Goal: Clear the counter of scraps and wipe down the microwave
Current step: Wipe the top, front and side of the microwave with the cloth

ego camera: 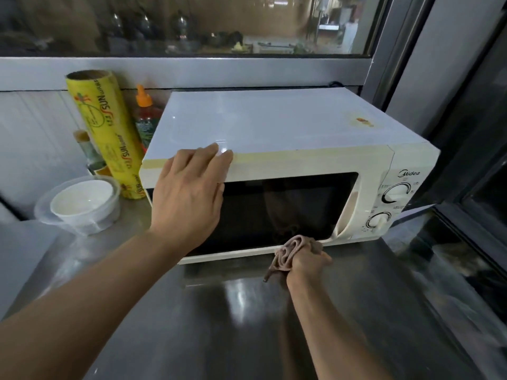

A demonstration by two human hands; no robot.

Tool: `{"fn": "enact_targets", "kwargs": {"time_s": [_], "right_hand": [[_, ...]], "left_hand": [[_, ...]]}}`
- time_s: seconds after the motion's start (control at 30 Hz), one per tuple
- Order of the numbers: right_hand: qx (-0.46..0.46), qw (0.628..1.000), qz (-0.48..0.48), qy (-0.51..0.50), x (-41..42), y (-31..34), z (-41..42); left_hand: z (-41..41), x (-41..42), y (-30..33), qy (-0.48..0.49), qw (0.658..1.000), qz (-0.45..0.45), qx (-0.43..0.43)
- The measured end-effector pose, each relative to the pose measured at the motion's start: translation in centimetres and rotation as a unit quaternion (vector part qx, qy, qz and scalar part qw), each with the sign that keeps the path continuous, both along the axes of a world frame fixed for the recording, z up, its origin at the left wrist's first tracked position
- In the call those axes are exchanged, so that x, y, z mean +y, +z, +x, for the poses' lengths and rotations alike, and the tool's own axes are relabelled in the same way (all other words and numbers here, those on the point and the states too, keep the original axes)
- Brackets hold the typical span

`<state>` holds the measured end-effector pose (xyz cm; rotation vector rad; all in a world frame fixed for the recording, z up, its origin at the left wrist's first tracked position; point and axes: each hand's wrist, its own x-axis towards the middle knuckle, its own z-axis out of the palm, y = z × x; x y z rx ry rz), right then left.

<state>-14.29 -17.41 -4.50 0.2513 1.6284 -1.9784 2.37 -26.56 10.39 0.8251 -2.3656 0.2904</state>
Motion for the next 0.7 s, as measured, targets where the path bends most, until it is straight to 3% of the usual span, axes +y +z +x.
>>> {"fn": "enact_targets", "kwargs": {"time_s": [0.17, 0.43, 0.7], "right_hand": [[0.045, 0.998, 0.042, 0.018, 0.7, -0.3, -1.0], [-0.007, 0.995, 0.029, -0.092, 0.9, -1.3, -4.1], [0.025, 0.987, 0.026, -0.155, -1.0, -2.0, -2.6]], "left_hand": [[0.1, 0.0, -0.3, -0.007, 1.0, 0.002, 0.004], [0.2, -0.1, -0.4, -0.012, 1.0, 0.007, -0.001], [2.0, -1.2, 0.9, -0.063, 0.997, 0.027, -0.043]]}}
